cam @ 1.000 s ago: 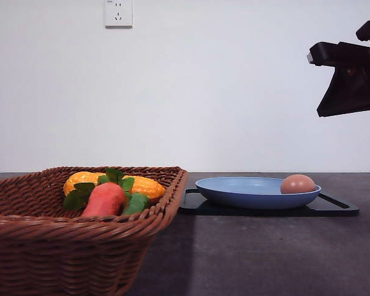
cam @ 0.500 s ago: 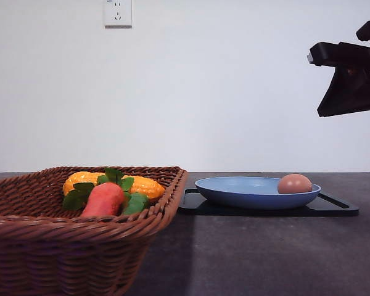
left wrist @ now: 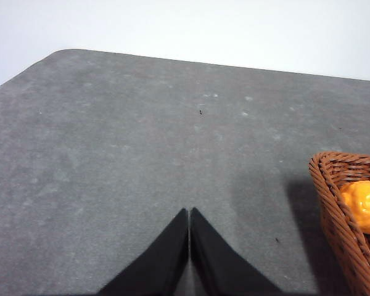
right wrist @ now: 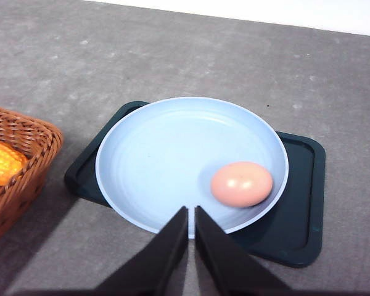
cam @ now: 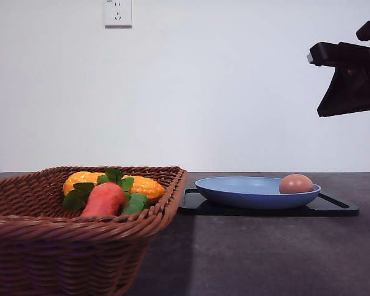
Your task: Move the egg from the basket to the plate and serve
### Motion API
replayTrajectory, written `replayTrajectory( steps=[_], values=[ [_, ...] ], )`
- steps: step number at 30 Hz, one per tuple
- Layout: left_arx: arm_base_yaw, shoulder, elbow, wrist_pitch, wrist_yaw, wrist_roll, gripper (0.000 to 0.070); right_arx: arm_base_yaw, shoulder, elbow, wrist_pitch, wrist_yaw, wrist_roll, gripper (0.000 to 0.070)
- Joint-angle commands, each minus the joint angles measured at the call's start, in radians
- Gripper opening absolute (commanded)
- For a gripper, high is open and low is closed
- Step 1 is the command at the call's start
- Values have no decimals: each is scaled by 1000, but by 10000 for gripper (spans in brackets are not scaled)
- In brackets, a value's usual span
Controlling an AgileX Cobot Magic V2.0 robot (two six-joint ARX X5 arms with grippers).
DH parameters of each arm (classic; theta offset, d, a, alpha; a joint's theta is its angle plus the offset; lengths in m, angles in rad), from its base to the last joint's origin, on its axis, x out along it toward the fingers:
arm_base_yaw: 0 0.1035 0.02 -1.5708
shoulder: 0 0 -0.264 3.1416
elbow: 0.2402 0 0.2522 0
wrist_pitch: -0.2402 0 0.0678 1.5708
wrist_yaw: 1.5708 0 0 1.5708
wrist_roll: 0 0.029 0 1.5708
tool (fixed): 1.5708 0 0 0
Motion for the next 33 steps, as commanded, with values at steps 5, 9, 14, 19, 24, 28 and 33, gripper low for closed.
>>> replayTrajectory(
  steps=[5,9,14,19,24,28,33],
  values=[
    [2,-2,-28,11,-2,-5,0,8,6,8,11,5,11,0],
    [2,-2,-28,11,-2,-5,0,8,6,8,11,5,11,0],
    [2,-2,-28,11,-2,-5,0,8,6,8,11,5,11,0],
    [2,-2,-28,11,-2,-5,0,8,0,8,14,36,-2,0],
    [2,-2,-28,12,-2,-5,0,-9,-143,-3,-3,145,-34,0],
    [2,-2,-28,13,-2,-5,0,-69,-289,-58,34,151,-129,0],
    [2,-2,-28,19,-2,-5,0,-213,-480,-193,133,7,-151,0]
  ],
)
